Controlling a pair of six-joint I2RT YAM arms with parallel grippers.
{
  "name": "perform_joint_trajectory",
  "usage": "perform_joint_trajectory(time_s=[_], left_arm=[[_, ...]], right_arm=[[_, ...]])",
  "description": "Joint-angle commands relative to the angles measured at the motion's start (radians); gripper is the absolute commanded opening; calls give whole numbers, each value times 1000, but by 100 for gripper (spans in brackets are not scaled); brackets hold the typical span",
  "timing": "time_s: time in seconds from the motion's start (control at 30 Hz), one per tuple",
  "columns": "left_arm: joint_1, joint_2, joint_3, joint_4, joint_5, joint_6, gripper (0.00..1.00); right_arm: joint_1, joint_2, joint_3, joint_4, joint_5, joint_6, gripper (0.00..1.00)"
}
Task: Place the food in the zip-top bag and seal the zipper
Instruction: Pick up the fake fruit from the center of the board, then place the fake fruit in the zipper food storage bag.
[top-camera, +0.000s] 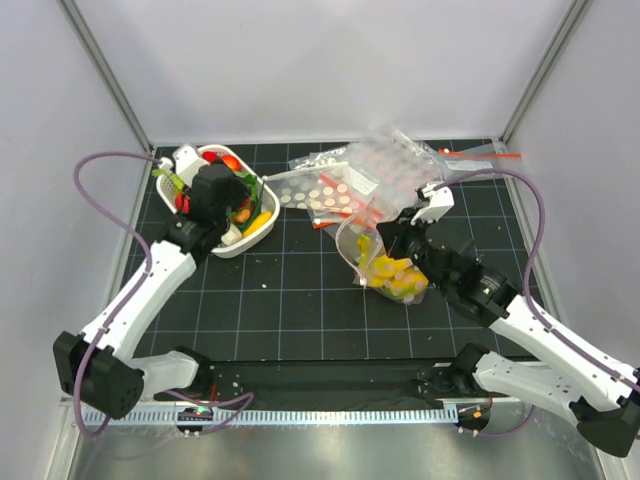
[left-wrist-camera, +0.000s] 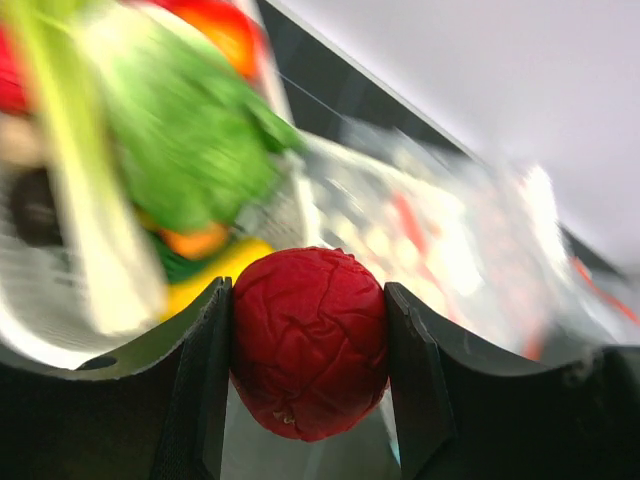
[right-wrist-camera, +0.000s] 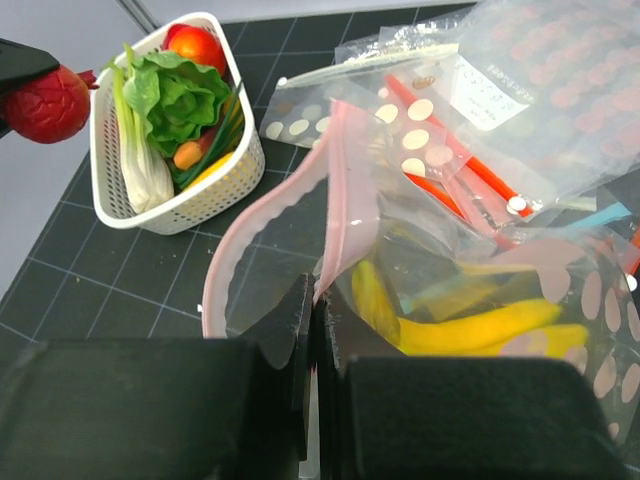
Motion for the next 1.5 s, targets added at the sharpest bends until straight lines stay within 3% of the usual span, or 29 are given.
perform_joint_trajectory(time_s=[0.0,0.13,0.2,0.4,0.7,0.8,1.23,1.27,1.33,1.37,1.47], left_arm=[[-92,-52,-64,183,289,-39,0],[-225,-71,-104,321,410,-59,0],[-330,-66,-137,443,396,23,0],[-460,-106,-186,549,490,191,0],[-476,-66,-228,666,637,245,0],[-494,-22,-223,695,654,245,0],[-538,101,-188,694,590,306,0],[-538,106,-179,688,591,308,10],[-543,118,-167,672,584,315,18],[-546,129,-150,647,549,321,28],[-564,138,-128,622,518,363,44]], right_arm=[[-3,35,52,15,11,-9,1],[-3,67,54,28,-4,-8,1],[-3,91,54,33,-3,-6,1],[-3,117,38,56,-4,11,1],[-3,61,52,29,-59,26,1],[-3,65,116,-71,-30,15,1],[-3,22,127,-104,-21,14,1],[-3,22,126,-102,-18,12,1],[-3,16,123,-97,-22,14,1],[-3,13,118,-90,-27,14,1],[-3,-1,106,-76,-42,17,1]])
